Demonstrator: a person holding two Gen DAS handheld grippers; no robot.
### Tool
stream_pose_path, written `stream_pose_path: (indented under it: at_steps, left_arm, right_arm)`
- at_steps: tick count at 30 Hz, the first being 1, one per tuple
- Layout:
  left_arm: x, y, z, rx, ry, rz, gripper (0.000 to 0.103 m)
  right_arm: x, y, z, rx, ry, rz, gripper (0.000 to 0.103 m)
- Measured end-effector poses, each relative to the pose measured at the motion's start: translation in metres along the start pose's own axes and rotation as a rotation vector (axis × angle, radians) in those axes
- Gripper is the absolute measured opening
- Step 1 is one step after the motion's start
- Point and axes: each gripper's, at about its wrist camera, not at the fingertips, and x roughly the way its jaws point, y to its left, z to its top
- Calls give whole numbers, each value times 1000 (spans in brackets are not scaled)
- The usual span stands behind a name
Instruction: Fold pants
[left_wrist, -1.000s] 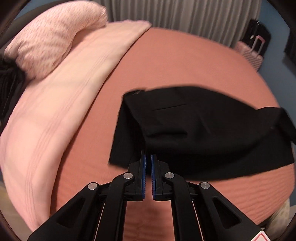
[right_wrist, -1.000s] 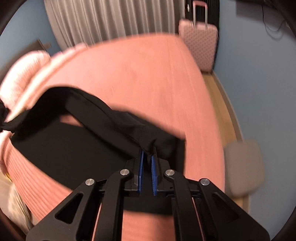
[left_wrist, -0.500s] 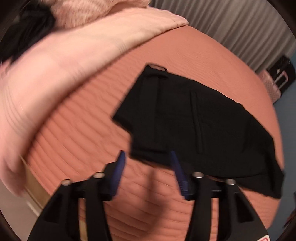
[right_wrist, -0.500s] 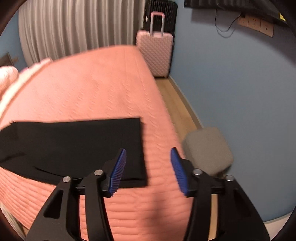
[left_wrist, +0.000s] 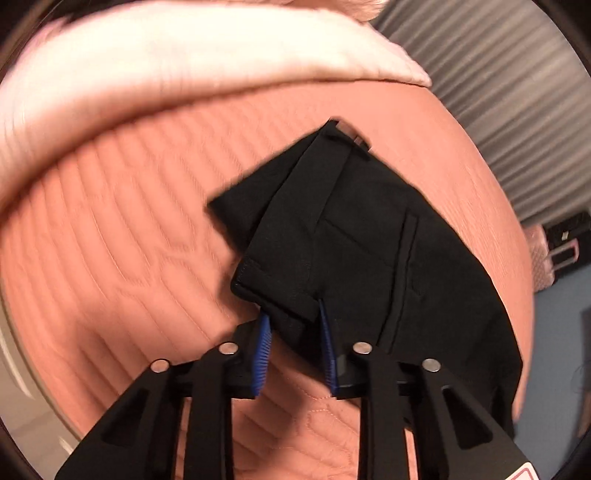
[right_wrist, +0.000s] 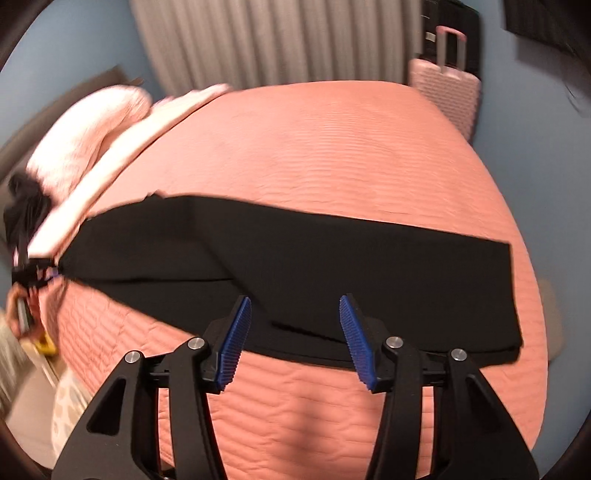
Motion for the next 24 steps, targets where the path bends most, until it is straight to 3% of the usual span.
stream_pose_path:
  at_steps: [2, 5, 6, 8, 9, 12, 14, 15, 16, 17, 19, 22, 24]
  left_arm:
    - [-16, -13, 16, 109, -36, 26, 17]
    - [-25, -15, 52, 182, -52, 59, 17]
    - [-17, -14, 62, 217, -18, 71, 18]
    - [24, -10, 68, 316, 84, 186, 25]
    - [36, -8, 66, 319, 120, 206, 25]
    - [19, -20, 58, 312, 29, 220, 28]
    - [-3, -39, 44, 326, -63, 286, 30]
    - [-11, -52, 34, 349, -108, 350, 35]
    - [-16, -66, 25, 377, -149, 437, 47]
    - [-20, -80, 16, 409, -213, 587, 47]
    - [-23, -91, 10, 402, -316, 775, 54]
    - [-14, -92, 16, 324, -274, 801, 49]
    - [-33, -101, -1, 334, -288, 680, 50]
  right_arm:
    - [3, 25, 1, -64, 21, 11, 49]
    - [6, 48, 0, -117, 30, 34, 50]
    - [7, 51, -1, -123, 34, 31, 54]
    - [14, 51, -5, -118, 44, 10, 61]
    - [16, 49, -8, -104, 50, -4, 62]
    - [8, 27, -21, -43, 61, -68, 62]
    - [-2, -1, -33, 11, 59, -144, 67]
    - [-5, -16, -39, 46, 64, -192, 69]
    - [-10, -40, -46, 107, 71, -239, 69]
    - [-14, -63, -51, 160, 72, -269, 69]
    - [-23, -106, -59, 274, 70, -316, 69]
    - [-28, -166, -70, 409, 72, -326, 69]
    - [-24, -195, -73, 423, 70, -341, 69]
